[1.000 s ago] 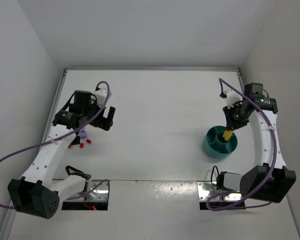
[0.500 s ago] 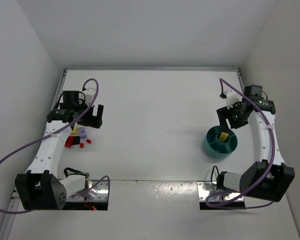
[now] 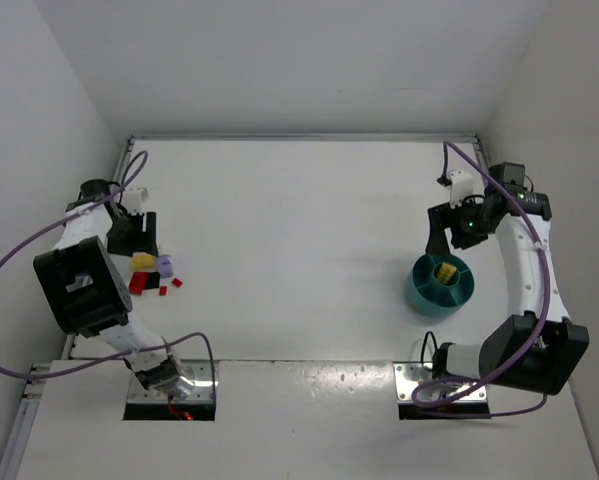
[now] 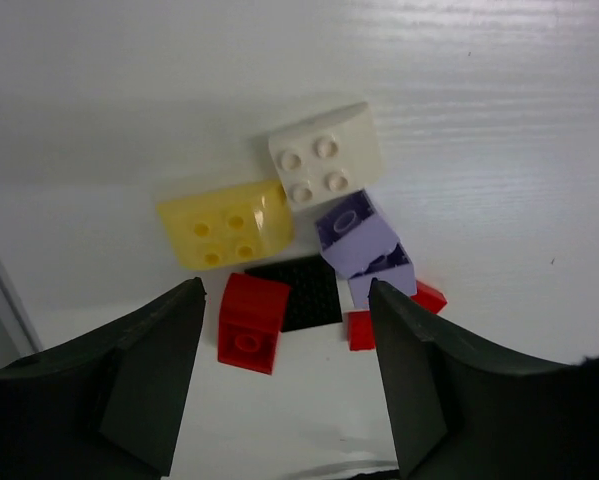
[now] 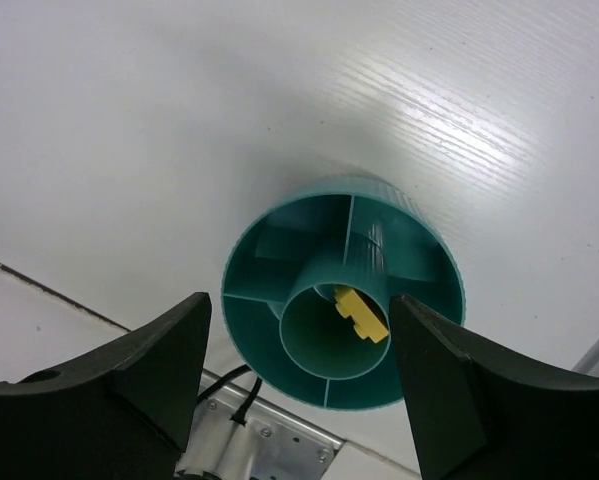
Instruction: Sort the legos into containers by color
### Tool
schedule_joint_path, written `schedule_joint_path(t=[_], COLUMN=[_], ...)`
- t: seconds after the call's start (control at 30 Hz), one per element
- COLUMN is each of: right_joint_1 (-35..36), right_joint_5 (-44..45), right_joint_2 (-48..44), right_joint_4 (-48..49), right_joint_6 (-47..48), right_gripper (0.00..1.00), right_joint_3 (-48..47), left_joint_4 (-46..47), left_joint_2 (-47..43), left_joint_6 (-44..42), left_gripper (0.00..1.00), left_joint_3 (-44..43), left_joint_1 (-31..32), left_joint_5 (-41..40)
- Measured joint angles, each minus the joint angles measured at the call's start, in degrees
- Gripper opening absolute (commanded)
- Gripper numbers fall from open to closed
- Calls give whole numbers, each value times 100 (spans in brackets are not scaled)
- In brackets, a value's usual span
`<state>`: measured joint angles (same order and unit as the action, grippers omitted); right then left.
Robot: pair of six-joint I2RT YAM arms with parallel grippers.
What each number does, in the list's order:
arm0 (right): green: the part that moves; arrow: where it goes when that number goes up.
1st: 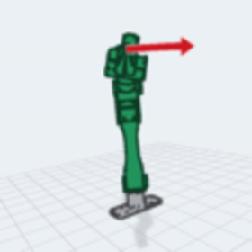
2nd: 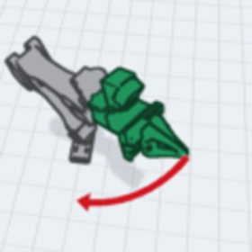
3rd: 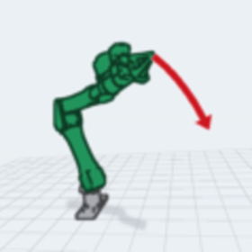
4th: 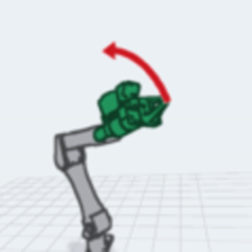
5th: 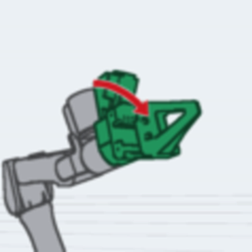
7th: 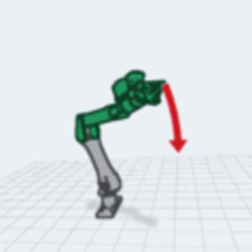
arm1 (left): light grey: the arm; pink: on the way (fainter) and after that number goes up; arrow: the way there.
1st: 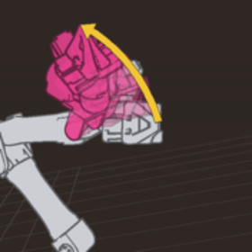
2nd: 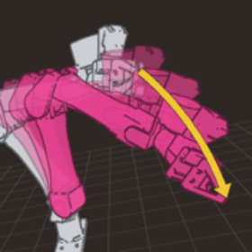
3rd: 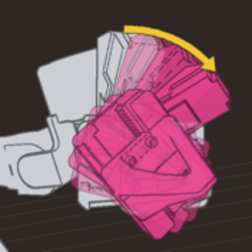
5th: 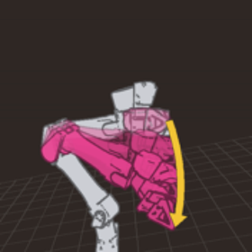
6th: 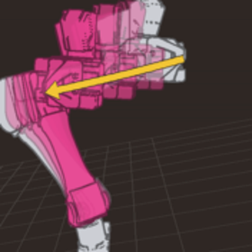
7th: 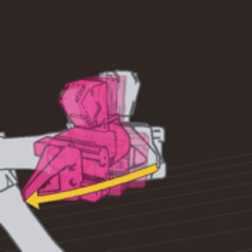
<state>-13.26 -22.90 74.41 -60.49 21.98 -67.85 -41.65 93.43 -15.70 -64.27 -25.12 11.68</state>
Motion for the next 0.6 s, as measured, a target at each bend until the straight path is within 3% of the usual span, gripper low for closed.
schedule_joint_path(t=[0.37, 0.6], right_joint_1=[26, 26], right_joint_5=[-170, -184], right_joint_2=[199, 352], right_joint_4=[-76, -190], right_joint_6=[-90, -105], right_gripper=[72, 72], right_joint_3=[0, -48], left_joint_4=[-251, -723], left_joint_2=[935, 1255], left_joint_6=[-1722, -2570], left_gripper=[75, 72], left_joint_3=[-1622, -1598], left_joint_1=[-87, -315], left_joint_5=[205, 249])
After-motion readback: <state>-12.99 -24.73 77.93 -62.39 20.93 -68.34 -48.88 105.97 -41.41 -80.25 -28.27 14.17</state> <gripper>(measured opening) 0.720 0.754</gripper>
